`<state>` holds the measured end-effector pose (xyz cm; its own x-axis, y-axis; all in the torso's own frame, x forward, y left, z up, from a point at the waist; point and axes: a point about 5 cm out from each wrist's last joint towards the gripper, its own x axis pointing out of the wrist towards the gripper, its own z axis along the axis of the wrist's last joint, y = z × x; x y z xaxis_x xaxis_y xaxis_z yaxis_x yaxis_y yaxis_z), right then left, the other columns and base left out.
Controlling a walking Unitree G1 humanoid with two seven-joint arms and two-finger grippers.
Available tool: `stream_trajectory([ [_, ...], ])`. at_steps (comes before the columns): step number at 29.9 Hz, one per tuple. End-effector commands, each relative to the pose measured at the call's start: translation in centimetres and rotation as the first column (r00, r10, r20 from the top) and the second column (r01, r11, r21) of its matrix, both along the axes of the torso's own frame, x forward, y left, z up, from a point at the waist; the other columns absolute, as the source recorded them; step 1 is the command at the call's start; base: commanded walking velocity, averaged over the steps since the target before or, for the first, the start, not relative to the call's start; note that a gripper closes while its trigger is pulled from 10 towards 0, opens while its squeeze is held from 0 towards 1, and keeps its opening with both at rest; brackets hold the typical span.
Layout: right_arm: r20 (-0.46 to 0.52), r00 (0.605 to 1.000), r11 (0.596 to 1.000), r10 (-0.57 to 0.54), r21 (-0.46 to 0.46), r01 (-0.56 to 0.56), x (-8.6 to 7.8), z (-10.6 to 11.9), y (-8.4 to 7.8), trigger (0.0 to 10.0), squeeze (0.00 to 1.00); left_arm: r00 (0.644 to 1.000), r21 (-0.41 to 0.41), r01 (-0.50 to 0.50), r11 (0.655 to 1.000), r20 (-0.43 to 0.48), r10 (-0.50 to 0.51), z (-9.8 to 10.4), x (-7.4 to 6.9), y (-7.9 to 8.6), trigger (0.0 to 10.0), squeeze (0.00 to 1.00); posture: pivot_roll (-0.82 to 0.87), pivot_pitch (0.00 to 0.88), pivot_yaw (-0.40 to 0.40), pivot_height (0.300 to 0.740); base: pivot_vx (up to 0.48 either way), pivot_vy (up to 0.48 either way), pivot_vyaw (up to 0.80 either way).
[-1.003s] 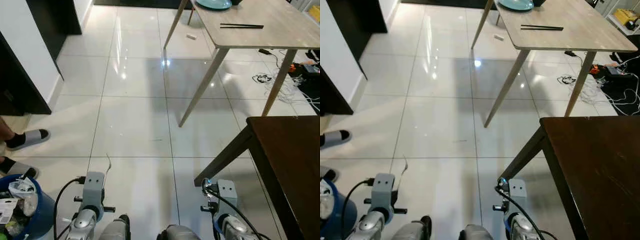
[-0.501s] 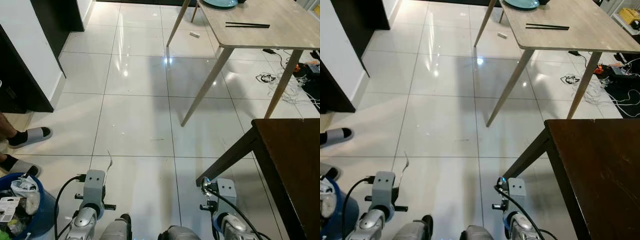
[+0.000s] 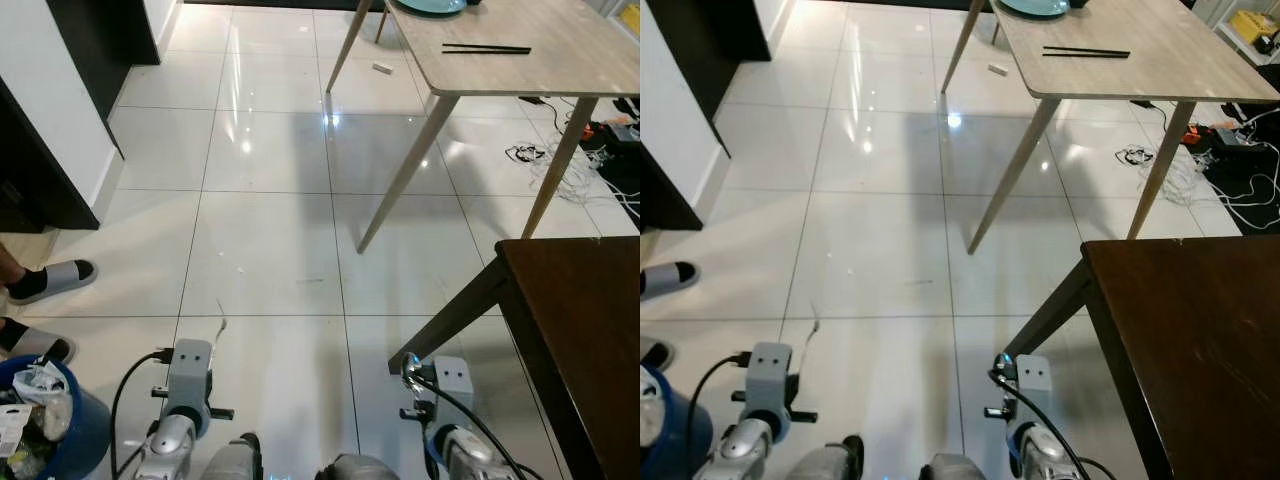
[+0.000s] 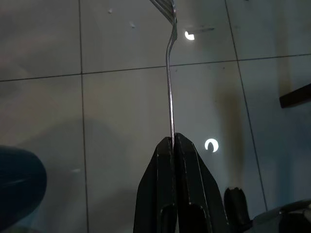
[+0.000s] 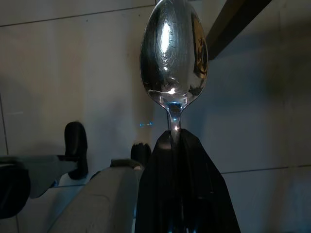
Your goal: Setting the table
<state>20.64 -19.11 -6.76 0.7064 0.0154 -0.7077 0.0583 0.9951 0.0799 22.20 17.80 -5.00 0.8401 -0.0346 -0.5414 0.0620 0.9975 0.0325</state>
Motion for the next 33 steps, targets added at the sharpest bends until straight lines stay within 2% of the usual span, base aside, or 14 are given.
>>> stream_trajectory([
  [1,-0.009,1.000,1.000,-0.007,0.006,0.007,-0.22,-0.15,0.04,10.0,0.00,1.000,0.010,0.004,1.000,-0.002,-0.004,-0.13,-0.33,0.23,10.0,0.00,0.02,0.067,-0.013,0.740,0.341,0.000,0.00],
  [33,-0.001,1.000,1.000,0.012,0.003,-0.012,0.07,-0.02,0.33,10.0,0.00,1.000,0.005,0.003,1.000,0.011,-0.003,-0.03,-0.31,0.34,10.0,0.00,0.03,0.069,-0.015,0.740,0.369,0.000,0.00],
])
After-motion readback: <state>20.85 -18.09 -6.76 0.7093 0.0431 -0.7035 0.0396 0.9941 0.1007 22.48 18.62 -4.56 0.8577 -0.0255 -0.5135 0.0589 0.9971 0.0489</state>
